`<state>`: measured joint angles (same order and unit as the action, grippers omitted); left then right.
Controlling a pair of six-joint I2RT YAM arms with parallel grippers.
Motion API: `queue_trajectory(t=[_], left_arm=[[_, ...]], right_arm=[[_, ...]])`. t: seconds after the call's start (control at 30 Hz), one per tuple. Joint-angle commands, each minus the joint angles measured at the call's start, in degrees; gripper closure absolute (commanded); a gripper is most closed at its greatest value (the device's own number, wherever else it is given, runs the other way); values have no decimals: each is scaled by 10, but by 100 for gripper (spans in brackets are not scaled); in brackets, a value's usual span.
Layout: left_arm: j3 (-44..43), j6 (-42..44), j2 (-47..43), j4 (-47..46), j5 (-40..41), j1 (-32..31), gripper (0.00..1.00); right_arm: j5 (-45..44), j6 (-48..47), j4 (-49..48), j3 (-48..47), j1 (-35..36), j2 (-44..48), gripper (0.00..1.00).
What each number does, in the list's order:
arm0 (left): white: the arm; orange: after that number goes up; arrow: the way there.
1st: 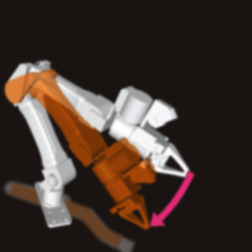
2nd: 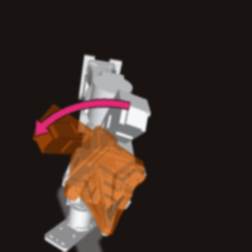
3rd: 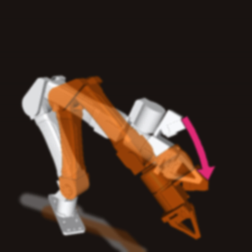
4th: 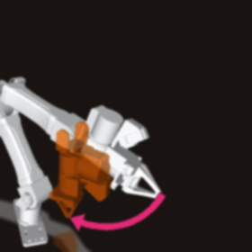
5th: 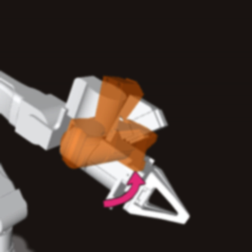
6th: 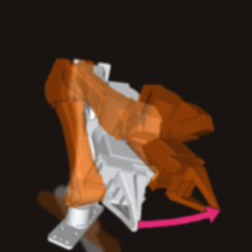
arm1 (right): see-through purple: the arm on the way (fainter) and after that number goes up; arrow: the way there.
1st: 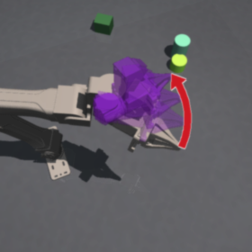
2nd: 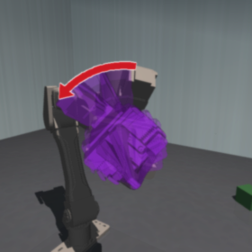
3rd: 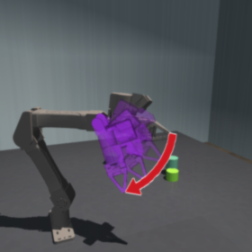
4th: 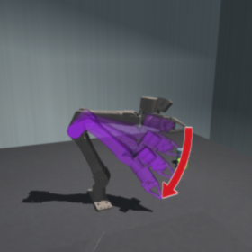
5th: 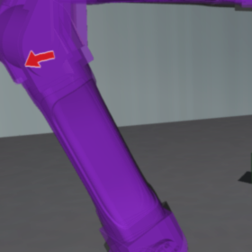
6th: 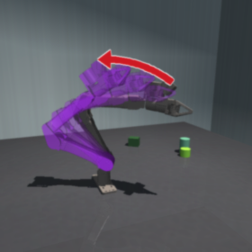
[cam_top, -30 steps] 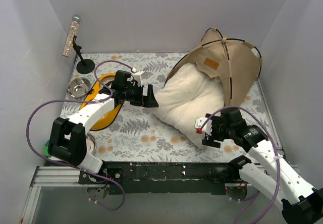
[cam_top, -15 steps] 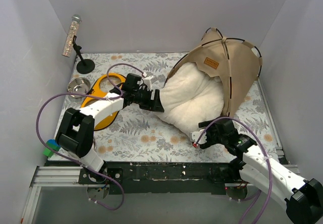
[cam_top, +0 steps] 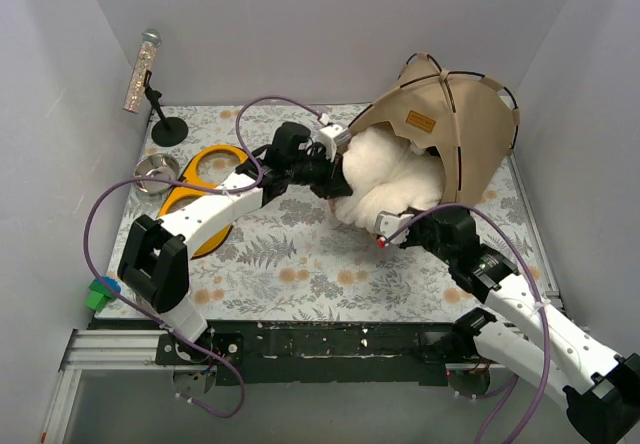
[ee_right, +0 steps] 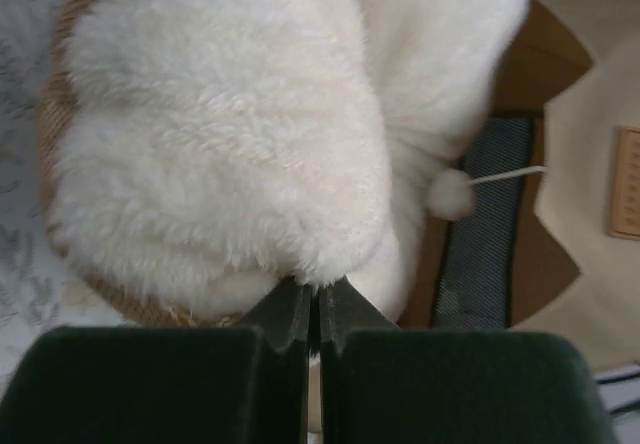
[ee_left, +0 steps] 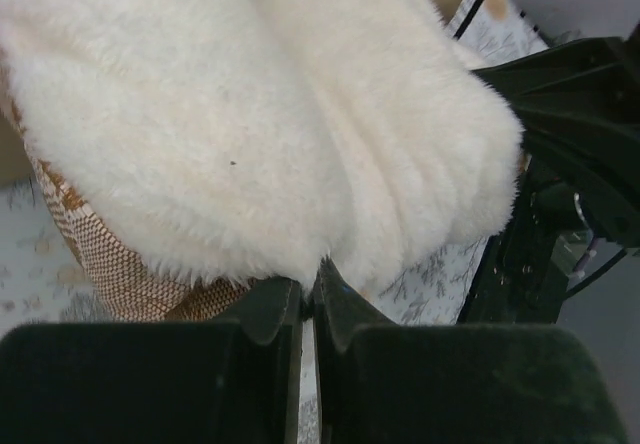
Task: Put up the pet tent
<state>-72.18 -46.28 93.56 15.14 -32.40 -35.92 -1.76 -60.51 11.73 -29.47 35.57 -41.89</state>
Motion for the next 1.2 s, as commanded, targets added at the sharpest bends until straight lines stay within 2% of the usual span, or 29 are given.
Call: queue_trajectory(t=[0.0,0.13,0.23,0.37,0.47,0.53,0.67,0.77,0.87,1.0,1.17], left_arm=[[-89,25,20,-44,-16,-29,100],[-134,18,88,-105,4,-31,100],[-129,11,114,-174,19,-31,100],[-111,33,159,-191,44,-30,100],[-107,39,176,-196,55,-28,100],[-102,23,174,-223,50,-27,100],[-116,-1,178,-267,51,-26,100],[-150,-8,196,-295,66,-23,100],[-197,-7,228,-315,81,-23,100],[-222,12,281,-326,103,-24,100],[-253,49,347,-277,140,-26,100]], right_arm=[[-84,4,-135,-59,9,-37,99],[-175,-27,-239,-49,9,-94,99],[-212,-45,-313,-46,9,-130,99],[-280,-34,-334,-38,8,-187,99],[-284,41,-257,-71,8,-208,98],[-295,63,-250,-75,6,-223,98],[-313,48,-333,-79,-14,-238,99],[-346,26,-391,-109,-26,-264,99],[-341,1,-436,-132,-47,-288,99],[-321,-90,-546,-86,-64,-329,99],[-308,-114,-553,-31,-89,-372,99]])
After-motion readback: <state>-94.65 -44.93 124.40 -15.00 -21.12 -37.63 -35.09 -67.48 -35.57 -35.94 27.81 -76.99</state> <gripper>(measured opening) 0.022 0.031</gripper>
